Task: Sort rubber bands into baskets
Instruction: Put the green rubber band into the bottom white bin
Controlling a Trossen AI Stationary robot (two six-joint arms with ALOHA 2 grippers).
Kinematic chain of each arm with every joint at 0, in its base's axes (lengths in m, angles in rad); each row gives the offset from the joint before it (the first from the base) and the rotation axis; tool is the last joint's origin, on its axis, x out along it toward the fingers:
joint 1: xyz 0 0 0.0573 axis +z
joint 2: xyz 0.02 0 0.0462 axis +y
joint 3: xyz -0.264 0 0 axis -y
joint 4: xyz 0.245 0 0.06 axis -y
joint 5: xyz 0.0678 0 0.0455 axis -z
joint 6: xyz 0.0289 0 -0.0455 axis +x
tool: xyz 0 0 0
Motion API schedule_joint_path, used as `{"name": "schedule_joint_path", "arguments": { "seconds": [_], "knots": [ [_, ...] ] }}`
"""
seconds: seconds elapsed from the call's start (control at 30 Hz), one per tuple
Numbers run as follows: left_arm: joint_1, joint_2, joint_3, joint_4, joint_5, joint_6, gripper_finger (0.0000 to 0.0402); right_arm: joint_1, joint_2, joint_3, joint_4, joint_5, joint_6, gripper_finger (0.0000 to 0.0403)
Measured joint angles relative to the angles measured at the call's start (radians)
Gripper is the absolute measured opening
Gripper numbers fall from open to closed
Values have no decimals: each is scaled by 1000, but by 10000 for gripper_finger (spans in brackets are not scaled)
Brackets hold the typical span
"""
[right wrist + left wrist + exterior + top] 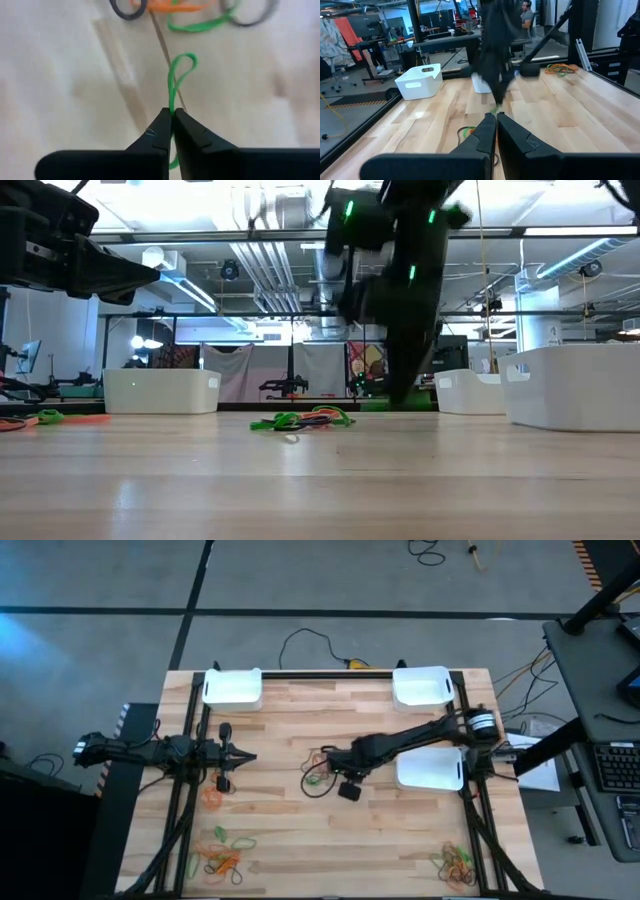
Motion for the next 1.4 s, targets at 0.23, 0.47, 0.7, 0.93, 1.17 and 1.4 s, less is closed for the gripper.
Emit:
{"name": "schedule_joint_path", "arguments": {
  "seconds": [0.23,0.47,0.7,0.93,1.17,1.4],
  "knots": [
    [0,1,0,0,0,0,0,31,-240,-2,-316,5,158,9],
    [0,1,0,0,0,0,0,56,-420,-116,-486,-8,618,9],
    [0,1,0,0,0,0,0,29,-529,-393,-353,-102,993,9],
    [0,1,0,0,0,0,0,6,-537,-605,-244,-90,1169,9],
    [0,1,0,0,0,0,0,7,-538,-667,-209,-89,1215,41],
    [0,1,0,0,0,0,0,8,-539,-594,-296,-88,1175,141]
  ]
}}
